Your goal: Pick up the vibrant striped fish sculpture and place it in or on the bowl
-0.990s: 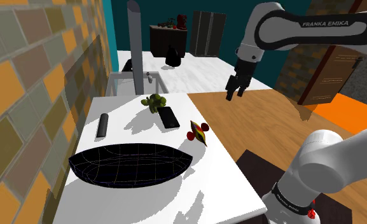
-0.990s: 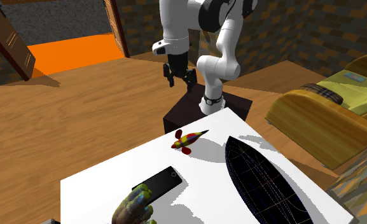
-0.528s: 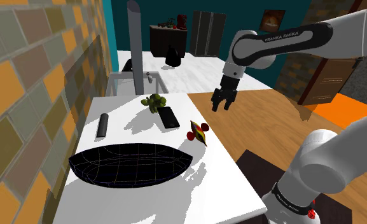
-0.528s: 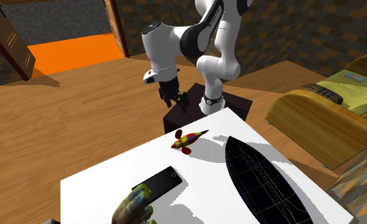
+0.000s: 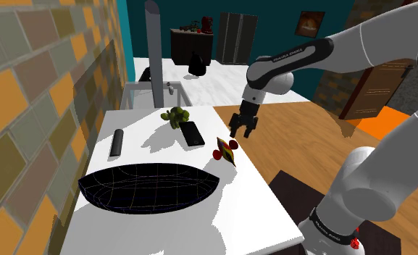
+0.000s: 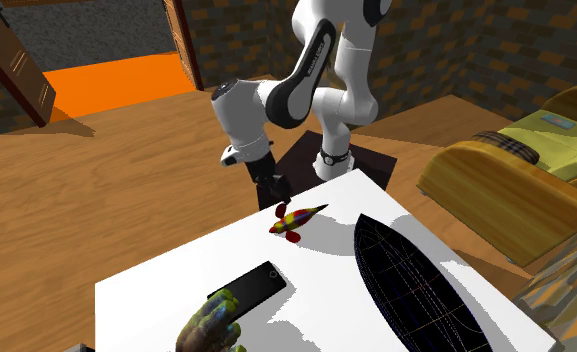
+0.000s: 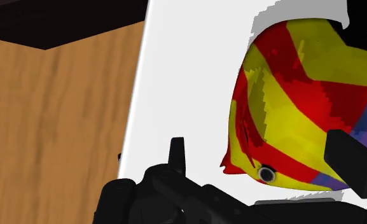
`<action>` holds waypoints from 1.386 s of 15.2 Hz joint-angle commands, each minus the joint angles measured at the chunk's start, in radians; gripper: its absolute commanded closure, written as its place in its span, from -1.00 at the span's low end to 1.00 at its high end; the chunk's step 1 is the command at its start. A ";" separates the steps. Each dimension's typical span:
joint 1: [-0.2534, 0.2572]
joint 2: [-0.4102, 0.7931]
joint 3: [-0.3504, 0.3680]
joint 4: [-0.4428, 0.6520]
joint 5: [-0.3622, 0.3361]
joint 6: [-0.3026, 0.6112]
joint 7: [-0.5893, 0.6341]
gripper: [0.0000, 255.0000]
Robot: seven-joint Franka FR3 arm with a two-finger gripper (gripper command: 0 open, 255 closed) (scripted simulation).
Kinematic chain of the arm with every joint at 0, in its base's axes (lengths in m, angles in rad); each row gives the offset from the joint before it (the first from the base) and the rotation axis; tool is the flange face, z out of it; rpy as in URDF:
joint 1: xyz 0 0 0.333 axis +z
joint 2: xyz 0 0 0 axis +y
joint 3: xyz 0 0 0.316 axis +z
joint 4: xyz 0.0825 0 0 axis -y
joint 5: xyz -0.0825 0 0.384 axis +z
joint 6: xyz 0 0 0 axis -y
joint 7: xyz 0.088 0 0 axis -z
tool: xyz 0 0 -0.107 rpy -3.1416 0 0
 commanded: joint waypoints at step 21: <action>0.015 0.035 0.007 -0.042 0.032 0.075 -0.018 1.00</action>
